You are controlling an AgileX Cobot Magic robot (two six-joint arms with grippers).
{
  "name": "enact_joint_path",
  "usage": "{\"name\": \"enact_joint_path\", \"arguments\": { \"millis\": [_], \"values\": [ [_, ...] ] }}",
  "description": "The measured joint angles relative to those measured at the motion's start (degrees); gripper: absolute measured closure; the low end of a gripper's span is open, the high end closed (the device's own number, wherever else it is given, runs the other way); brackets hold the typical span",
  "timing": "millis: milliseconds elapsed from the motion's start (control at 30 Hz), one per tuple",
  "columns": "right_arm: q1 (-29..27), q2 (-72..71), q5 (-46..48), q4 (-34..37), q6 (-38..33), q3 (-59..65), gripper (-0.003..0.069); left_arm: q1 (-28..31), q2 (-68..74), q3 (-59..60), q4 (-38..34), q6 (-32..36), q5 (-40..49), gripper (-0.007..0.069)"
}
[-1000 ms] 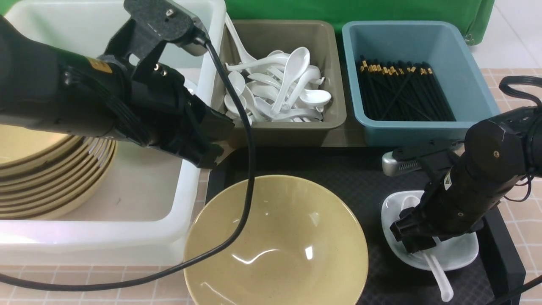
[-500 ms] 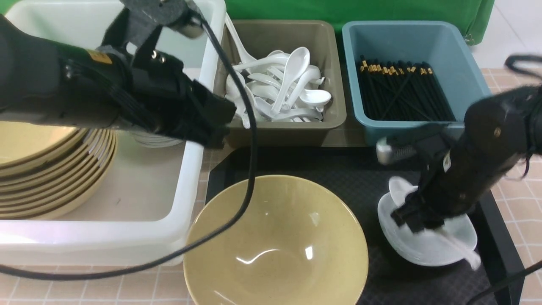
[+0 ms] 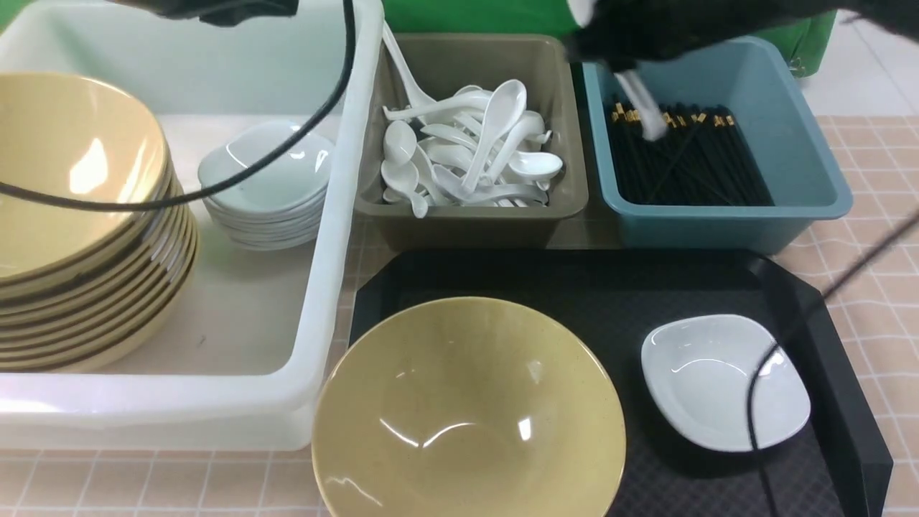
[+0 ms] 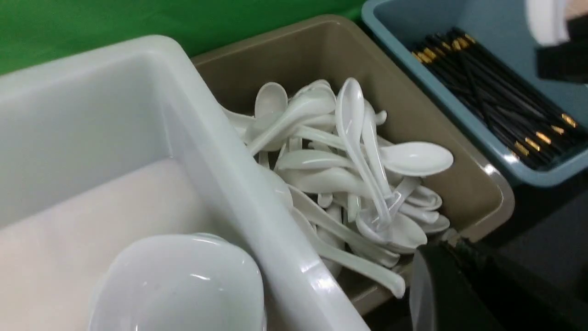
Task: On brown table put chopsticks spoon bowls plates into blue grey white boxes.
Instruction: 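Place the white spoon into the bin of spoons with the right gripper, then grasp the large bowl on the tray by its rim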
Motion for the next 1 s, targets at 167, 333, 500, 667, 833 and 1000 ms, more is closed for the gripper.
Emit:
{"name": "enact_joint_path", "arguments": {
  "millis": [167,333,500,667,833,1000],
  "values": [
    [0.11,11.67,-1.82,1.82,0.05,-11.42,0.0375,0.05,0.17,-0.11,0.05,5.71,6.77,0.0623],
    [0.11,19.47,2.99,2.00,0.10,-20.52,0.0303,0.05,1.44,-0.13,-0.25,7.07,13.57,0.0623],
    [0.11,20.03,14.08,2.00,-1.67,-27.77,0.0091,0.05,4.75,-0.13,-2.00,7.25,17.61,0.0623],
    [0.11,17.99,31.94,2.00,-8.82,-34.77,0.0048,-2.14,7.86,-0.18,-1.65,5.22,17.35,0.0623],
    [0.11,14.02,41.70,1.09,-12.36,-35.82,0.0111,-11.78,11.84,-2.58,7.75,-0.42,17.87,0.0611],
    [0.11,6.90,42.34,0.68,-12.36,-28.01,0.0189,-20.16,16.36,-4.58,17.78,-4.19,20.19,0.0505]
  ]
}}
